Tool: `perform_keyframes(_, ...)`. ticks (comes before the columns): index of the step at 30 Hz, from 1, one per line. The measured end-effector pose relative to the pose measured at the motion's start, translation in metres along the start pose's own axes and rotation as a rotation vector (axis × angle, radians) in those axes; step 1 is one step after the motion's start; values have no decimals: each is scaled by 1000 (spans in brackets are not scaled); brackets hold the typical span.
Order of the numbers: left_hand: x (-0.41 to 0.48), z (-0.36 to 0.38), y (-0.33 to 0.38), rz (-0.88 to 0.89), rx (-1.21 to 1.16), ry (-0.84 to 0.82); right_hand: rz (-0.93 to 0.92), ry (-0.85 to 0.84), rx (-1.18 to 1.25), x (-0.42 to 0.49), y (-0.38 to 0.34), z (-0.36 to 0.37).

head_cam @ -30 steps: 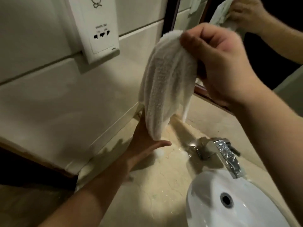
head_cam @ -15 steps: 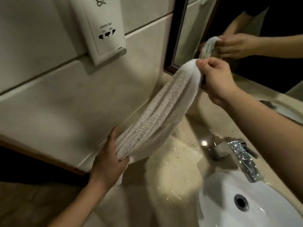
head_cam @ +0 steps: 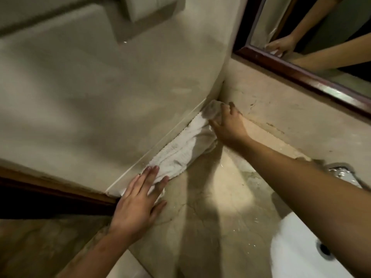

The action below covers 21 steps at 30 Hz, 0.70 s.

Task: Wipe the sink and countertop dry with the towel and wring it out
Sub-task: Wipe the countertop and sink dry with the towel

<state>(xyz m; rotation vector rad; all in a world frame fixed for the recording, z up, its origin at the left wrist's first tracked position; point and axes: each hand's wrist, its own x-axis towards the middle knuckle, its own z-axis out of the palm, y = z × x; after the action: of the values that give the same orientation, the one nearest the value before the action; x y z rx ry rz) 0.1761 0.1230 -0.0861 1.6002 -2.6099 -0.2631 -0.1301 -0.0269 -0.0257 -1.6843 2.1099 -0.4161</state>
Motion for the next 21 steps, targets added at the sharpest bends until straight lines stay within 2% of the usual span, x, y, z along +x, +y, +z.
perform_keyframes(4,9,8,-9,16,-17,20,69,-83,-44,19,-7,39)
perform_keyframes(11,11,18,-9,42,-97,60,97,-40,7,28,-13,68)
perform_keyframes(15,9,16,-5,-36,-108,19,87,-6,-26,22,-9,73)
perform_keyframes(21,-6,15,-8,-34,-41,24,69,-18,-89,7,-1,72)
